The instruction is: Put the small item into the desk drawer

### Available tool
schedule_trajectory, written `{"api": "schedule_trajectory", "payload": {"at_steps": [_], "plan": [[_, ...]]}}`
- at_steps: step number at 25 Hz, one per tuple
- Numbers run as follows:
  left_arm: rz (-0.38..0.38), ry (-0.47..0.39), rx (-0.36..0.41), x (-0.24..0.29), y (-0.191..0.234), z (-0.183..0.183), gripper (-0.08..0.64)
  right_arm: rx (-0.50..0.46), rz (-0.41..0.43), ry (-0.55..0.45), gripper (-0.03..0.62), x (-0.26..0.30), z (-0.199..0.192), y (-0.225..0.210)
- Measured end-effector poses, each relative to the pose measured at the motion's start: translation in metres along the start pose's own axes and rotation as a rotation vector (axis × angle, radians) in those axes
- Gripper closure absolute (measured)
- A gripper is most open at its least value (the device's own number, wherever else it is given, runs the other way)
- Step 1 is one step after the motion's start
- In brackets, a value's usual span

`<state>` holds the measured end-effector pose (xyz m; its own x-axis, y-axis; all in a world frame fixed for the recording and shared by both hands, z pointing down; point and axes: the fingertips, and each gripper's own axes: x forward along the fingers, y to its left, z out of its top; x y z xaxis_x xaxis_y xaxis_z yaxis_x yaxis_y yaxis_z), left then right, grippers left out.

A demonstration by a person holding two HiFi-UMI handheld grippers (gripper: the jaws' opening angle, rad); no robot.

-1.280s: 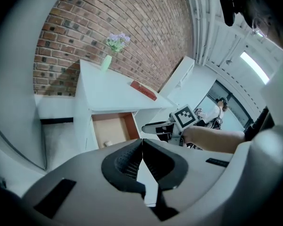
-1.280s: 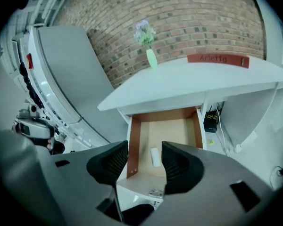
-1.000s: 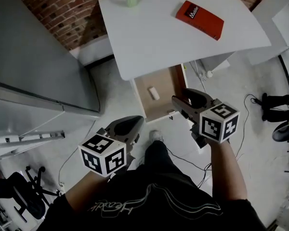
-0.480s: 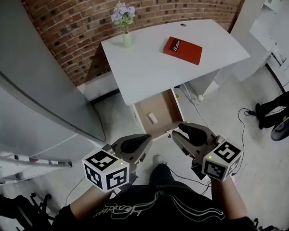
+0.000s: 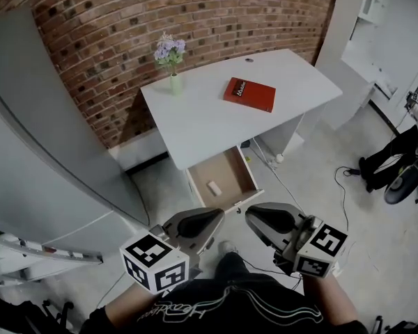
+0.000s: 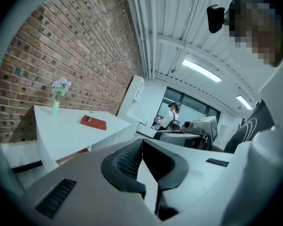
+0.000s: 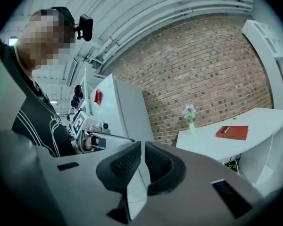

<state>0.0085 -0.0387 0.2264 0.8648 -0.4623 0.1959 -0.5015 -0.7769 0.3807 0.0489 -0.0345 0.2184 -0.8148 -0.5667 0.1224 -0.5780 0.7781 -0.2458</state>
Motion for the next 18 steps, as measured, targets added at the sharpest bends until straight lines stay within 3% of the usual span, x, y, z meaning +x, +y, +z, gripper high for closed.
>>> {"api": "schedule_trajectory", "payload": {"at_steps": [8,18], "plan": [[-0.003,-0.011,0.008,-0.005,0.001,-0.003,0.538,0.011,-0.013,0.065,0.540,0.002,-0.016,0.005],[0.011,-0.003,0.003,-0.010,0.010,-0.007,0.538,0.059,0.002,0.059,0.540,0.013,-0.023,0.006]]}}
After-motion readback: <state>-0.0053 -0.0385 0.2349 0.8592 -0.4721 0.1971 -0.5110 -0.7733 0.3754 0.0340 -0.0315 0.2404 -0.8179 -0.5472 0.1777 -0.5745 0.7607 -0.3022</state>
